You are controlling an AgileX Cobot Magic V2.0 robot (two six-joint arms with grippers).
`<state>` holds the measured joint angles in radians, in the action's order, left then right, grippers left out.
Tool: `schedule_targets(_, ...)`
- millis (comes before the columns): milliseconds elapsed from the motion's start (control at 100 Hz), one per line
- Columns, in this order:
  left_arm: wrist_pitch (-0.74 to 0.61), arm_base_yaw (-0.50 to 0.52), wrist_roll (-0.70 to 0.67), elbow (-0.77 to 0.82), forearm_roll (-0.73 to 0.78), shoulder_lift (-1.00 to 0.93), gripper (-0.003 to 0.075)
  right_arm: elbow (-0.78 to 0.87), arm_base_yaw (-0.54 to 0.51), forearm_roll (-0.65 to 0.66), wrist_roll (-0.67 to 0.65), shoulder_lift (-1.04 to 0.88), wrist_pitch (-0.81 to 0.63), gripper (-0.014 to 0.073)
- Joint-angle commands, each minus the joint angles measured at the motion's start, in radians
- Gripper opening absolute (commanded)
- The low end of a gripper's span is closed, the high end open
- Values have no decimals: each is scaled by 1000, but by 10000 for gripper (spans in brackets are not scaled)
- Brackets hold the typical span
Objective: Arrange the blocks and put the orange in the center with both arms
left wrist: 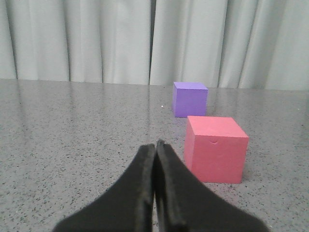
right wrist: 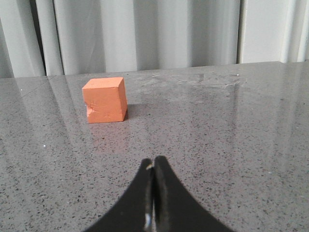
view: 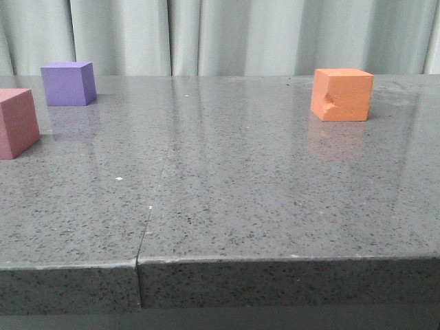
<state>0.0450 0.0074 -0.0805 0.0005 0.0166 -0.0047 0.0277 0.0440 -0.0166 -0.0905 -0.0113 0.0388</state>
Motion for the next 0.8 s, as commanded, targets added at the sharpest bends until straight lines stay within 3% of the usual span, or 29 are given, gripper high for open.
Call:
schedule_targets(0, -83, 1, -2, 41, 0, -28, -20, -18, -6, 1, 7, -23, -81, -67)
schedule_targets(790, -83, 1, -2, 41, 0, -28, -20, -18, -6, 4, 7, -23, -96, -67)
